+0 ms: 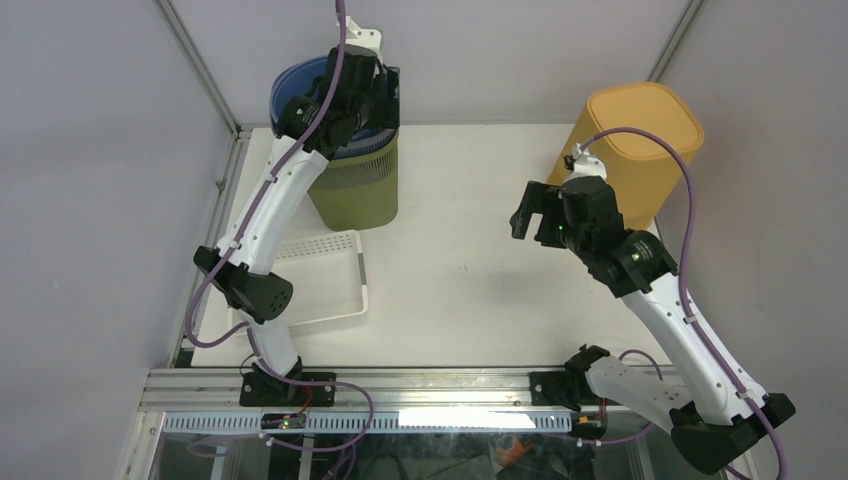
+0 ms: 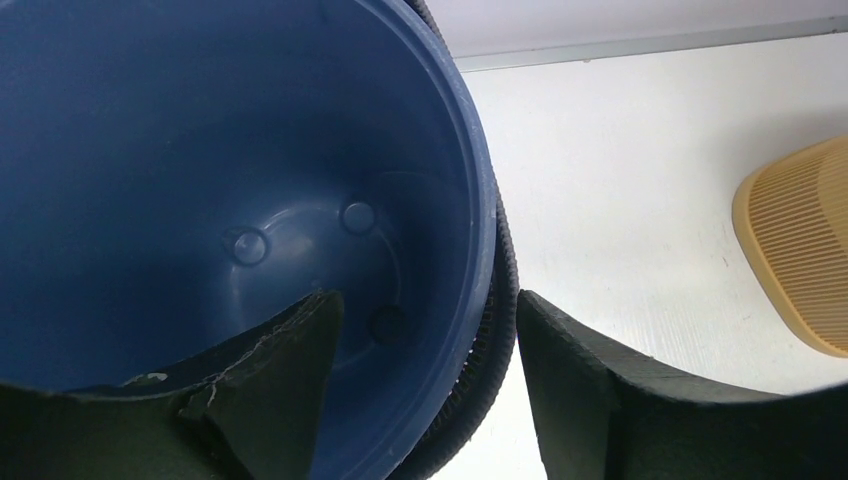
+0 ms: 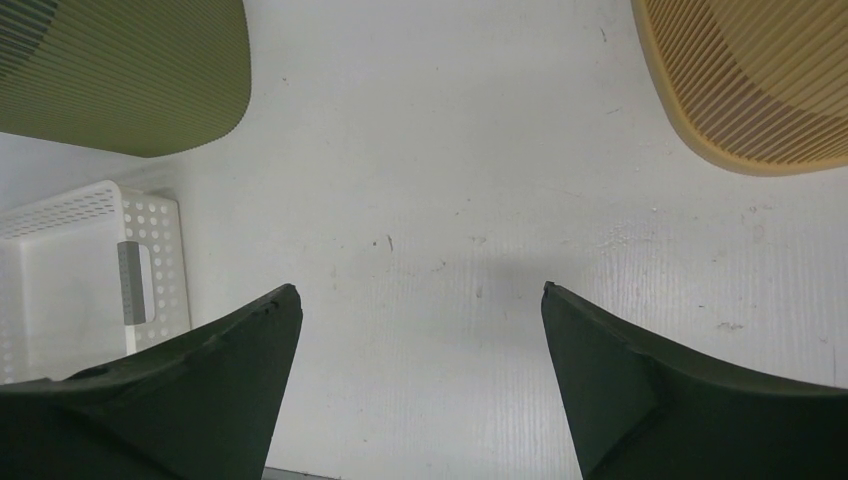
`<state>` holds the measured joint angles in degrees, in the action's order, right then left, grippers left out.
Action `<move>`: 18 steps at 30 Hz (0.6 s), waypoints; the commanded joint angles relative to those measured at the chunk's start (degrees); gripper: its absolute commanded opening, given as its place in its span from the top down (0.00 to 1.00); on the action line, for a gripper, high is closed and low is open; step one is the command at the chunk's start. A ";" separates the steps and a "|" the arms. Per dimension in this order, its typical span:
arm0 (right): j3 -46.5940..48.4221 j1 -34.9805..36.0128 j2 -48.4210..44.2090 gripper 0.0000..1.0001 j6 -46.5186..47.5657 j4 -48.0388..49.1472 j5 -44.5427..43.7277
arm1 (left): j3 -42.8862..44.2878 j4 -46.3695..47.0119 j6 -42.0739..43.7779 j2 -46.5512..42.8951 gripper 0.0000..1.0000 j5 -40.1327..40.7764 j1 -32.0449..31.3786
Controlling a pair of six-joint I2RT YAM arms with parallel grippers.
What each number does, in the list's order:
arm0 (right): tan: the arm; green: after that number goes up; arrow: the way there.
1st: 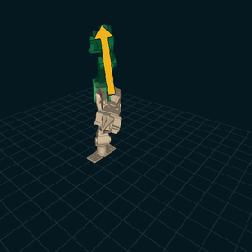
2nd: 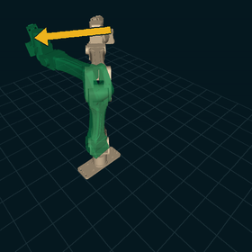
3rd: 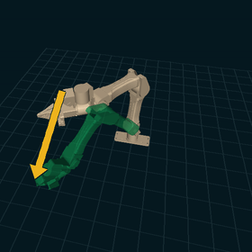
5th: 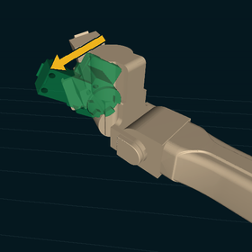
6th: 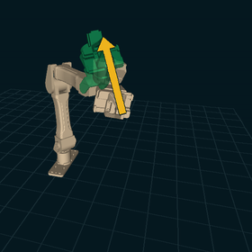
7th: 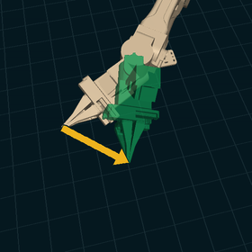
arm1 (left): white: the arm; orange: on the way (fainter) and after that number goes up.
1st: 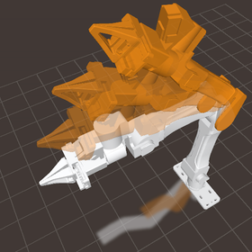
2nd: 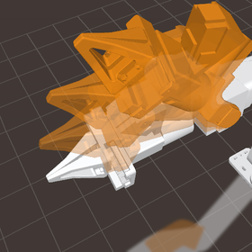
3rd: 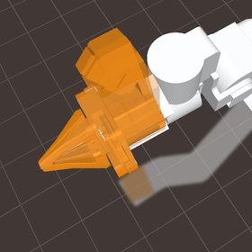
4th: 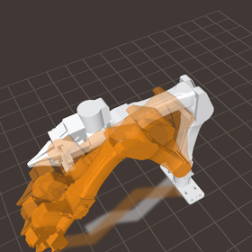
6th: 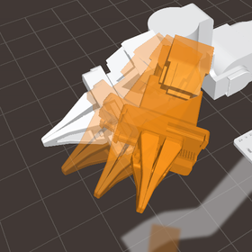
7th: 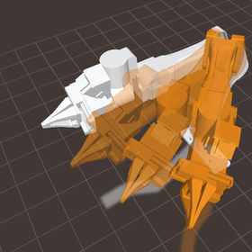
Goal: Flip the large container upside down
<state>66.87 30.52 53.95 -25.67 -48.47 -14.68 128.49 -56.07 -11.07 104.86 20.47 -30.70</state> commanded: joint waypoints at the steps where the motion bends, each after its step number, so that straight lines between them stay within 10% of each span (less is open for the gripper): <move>1: -0.15 -0.02 -0.48 0.06 -1.00 0.92 -0.43 | -0.95 4.50 1.01 -6.82 0.33 -1.30 0.51; 18: -0.19 -0.02 -0.64 0.06 -0.52 0.43 -1.31 | -4.98 2.20 3.73 -5.54 0.40 -2.63 1.25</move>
<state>65.87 30.52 53.95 -26.48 -49.21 -14.68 123.76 -54.57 -9.47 98.32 19.86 -30.24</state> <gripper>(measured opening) 0.941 0.620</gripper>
